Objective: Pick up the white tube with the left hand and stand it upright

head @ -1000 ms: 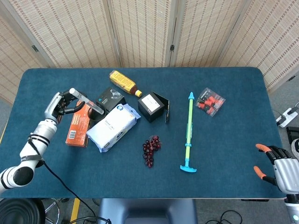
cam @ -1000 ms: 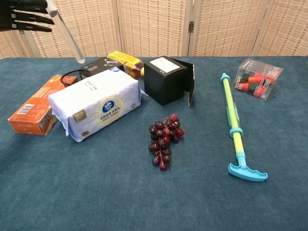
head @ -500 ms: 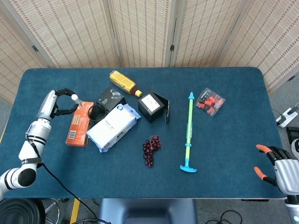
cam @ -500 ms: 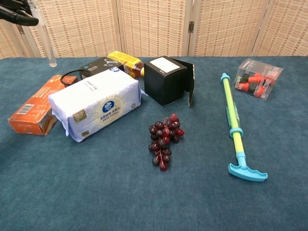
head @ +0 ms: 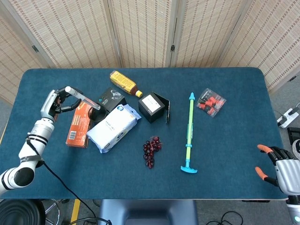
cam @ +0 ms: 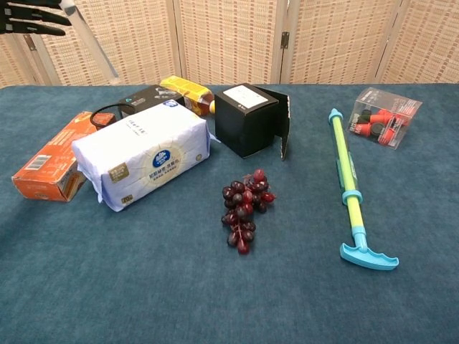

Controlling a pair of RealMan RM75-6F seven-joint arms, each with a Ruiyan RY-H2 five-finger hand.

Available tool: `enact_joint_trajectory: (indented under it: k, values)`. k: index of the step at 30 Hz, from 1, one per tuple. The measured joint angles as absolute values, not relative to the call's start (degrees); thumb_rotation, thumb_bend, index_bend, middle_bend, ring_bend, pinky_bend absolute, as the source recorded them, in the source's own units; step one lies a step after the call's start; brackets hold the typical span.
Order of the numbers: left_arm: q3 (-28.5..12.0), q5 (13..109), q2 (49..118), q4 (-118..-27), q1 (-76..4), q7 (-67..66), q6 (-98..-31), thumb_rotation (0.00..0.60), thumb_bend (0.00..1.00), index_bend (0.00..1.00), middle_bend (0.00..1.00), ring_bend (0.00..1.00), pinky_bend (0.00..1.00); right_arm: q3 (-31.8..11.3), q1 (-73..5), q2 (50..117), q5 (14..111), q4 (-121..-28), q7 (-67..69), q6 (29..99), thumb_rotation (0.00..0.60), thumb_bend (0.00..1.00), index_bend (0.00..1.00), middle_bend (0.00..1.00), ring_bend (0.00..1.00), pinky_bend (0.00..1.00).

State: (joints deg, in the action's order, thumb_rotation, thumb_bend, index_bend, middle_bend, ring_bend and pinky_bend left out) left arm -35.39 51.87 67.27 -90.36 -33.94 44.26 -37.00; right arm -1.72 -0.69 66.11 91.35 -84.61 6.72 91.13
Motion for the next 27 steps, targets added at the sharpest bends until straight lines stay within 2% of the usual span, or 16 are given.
enact_joint_trajectory:
  k: [3, 7, 15, 19, 23, 27]
  values:
    - [-35.4, 53.8, 67.3, -89.6, -33.8, 48.6, -35.4, 0.6, 0.51, 0.65, 0.45, 0.33, 0.19, -1.7, -0.7, 66.1, 91.4, -84.6, 6.7, 91.0, 0.6, 0.18, 0.26, 0.36, 0.26, 0.3]
    - [-34.1, 55.6, 67.9, -88.1, -34.1, 45.7, -38.0, 0.6, 0.51, 0.65, 0.45, 0.33, 0.19, -1.8, -0.7, 66.1, 91.3, -84.6, 6.8, 91.0, 0.6, 0.18, 0.26, 0.36, 0.26, 0.3]
    - [-29.7, 56.0, 70.7, -85.3, -35.9, 18.2, -49.0, 0.6, 0.51, 0.66, 0.45, 0.33, 0.19, -1.7, -0.6, 66.2, 91.3, -84.4, 7.0, 91.2, 0.6, 0.18, 0.26, 0.36, 0.26, 0.3]
    - [-28.3, 54.5, 71.6, -85.4, -36.7, 8.8, -53.6, 0.6, 0.51, 0.66, 0.45, 0.33, 0.19, -1.7, -0.5, 66.3, 91.2, -84.2, 7.2, 91.2, 0.6, 0.18, 0.26, 0.36, 0.26, 0.3]
    - [-28.6, 52.9, 71.5, -86.6, -36.9, 9.1, -53.4, 0.6, 0.51, 0.66, 0.45, 0.33, 0.19, -1.8, -0.5, 66.3, 91.1, -84.1, 7.3, 91.1, 0.6, 0.18, 0.26, 0.36, 0.26, 0.3]
    - [-30.3, 51.5, 70.6, -88.2, -36.4, 18.5, -50.0, 0.6, 0.51, 0.66, 0.45, 0.33, 0.19, -1.8, -0.6, 66.3, 91.1, -84.0, 7.4, 91.0, 0.6, 0.18, 0.26, 0.36, 0.26, 0.3]
